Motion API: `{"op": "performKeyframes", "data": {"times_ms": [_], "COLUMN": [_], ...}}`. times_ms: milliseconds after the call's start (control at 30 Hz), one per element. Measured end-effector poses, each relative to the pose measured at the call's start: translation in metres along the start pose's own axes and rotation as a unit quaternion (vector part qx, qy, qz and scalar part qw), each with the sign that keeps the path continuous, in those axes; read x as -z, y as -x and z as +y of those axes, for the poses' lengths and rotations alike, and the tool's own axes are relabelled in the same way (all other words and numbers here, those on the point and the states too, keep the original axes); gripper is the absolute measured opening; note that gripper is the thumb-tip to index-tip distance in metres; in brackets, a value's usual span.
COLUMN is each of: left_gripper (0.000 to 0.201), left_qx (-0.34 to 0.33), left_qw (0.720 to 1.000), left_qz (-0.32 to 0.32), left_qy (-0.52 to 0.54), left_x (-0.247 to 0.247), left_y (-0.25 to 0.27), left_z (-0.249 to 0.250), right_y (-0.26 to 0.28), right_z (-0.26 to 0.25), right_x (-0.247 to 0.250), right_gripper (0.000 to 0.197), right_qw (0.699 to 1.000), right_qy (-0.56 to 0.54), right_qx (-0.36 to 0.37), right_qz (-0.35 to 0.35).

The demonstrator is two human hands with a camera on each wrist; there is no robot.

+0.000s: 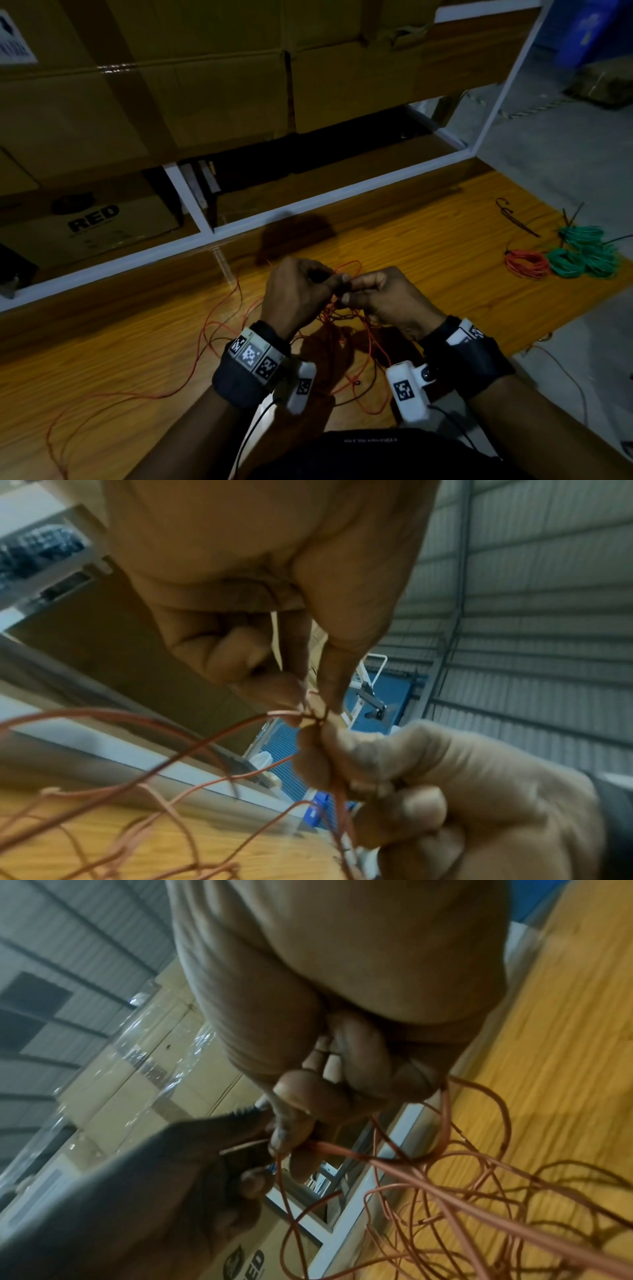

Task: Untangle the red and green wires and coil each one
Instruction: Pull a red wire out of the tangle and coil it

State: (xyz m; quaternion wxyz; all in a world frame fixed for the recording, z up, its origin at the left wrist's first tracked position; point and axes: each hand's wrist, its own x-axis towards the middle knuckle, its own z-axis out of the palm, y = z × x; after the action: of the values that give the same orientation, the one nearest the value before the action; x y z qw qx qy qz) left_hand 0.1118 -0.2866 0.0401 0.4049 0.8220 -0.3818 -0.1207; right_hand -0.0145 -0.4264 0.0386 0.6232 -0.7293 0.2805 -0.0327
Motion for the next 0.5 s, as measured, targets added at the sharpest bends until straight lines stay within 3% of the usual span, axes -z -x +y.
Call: {"op": "performKeyframes", "data": {"times_ms": [300,500], "left_gripper": [0.016,0.018], "left_qx": [0.007,-0.05], "left_qw": [0.99,0.99], "left_qz": [-0.052,-0.08], "left_qy": [0.134,0.104], "left_x": [-0.005,-0.007], "left_y": [-0.002,-0.007], "left_z": [-0.02,-0.039], "right_y": [-0.001,-0.003], "right_z": [-0.001,-0.015], "right_x": [0.001,0.014], "right_gripper": [0.009,0.028], "right_qw": [1.0,0.995], "right_qy": [0.004,0.096], "right_qx": [0.008,-0.006], "right_qz": [0.009,-0.002]}}
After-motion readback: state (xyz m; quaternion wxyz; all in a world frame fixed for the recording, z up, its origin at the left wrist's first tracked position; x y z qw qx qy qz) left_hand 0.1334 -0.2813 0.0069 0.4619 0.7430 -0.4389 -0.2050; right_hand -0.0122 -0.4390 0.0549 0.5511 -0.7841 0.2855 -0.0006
